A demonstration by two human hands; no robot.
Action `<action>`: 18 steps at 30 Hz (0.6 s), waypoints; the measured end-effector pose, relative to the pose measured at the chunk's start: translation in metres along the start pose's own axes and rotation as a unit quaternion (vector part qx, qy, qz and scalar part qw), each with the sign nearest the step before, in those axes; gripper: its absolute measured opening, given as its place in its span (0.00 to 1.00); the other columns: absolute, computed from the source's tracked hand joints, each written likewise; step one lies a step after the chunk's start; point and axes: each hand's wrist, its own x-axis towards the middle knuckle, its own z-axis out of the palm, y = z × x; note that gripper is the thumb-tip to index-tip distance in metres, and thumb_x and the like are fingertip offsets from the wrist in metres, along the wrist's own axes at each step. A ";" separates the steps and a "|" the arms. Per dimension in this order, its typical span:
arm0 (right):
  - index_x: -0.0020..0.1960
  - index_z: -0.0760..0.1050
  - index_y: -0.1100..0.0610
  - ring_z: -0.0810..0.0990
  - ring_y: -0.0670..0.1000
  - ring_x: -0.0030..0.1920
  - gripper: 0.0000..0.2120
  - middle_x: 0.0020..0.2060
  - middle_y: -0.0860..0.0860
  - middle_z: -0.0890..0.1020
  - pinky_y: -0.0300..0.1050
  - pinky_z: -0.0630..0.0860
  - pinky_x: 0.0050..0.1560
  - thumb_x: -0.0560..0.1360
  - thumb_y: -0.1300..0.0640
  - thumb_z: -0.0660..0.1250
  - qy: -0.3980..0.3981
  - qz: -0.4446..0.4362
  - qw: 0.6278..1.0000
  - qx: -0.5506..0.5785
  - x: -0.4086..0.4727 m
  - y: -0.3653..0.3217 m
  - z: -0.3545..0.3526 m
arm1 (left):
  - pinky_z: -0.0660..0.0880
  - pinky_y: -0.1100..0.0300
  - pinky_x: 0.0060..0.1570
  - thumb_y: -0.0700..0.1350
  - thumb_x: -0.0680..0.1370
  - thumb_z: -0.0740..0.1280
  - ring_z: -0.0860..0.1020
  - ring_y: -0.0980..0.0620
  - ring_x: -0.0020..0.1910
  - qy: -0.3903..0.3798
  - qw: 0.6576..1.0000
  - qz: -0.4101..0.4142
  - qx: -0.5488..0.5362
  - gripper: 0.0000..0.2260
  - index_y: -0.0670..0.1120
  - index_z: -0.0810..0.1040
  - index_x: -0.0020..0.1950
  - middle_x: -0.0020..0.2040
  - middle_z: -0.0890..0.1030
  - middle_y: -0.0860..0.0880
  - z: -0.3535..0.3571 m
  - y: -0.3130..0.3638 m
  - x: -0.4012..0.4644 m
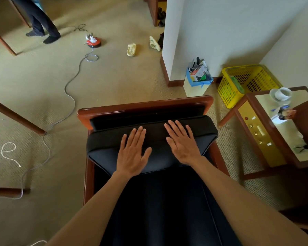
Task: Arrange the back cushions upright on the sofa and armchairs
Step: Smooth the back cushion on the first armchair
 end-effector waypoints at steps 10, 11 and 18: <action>0.73 0.67 0.55 0.57 0.57 0.78 0.25 0.76 0.56 0.63 0.64 0.52 0.75 0.77 0.53 0.56 0.119 0.102 0.988 -0.016 -0.005 0.023 -0.015 | 0.41 0.45 0.76 0.62 0.81 0.50 0.47 0.51 0.79 0.029 0.991 -0.127 -0.011 0.32 0.46 0.53 0.80 0.81 0.52 0.48 -0.024 -0.065 0.001; 0.67 0.72 0.56 0.65 0.59 0.73 0.22 0.70 0.57 0.70 0.63 0.60 0.72 0.72 0.58 0.59 0.148 0.047 0.988 0.002 -0.005 0.005 -0.012 | 0.40 0.45 0.76 0.61 0.81 0.52 0.47 0.51 0.79 0.040 0.996 -0.076 -0.013 0.31 0.46 0.53 0.80 0.80 0.52 0.49 -0.024 -0.053 0.004; 0.63 0.79 0.53 0.73 0.53 0.64 0.21 0.60 0.50 0.80 0.50 0.69 0.60 0.73 0.65 0.61 -0.114 -0.038 0.993 -0.019 0.016 0.008 0.014 | 0.45 0.45 0.76 0.51 0.79 0.54 0.46 0.51 0.79 0.009 0.998 0.011 0.053 0.30 0.52 0.49 0.80 0.81 0.51 0.52 -0.001 -0.051 0.021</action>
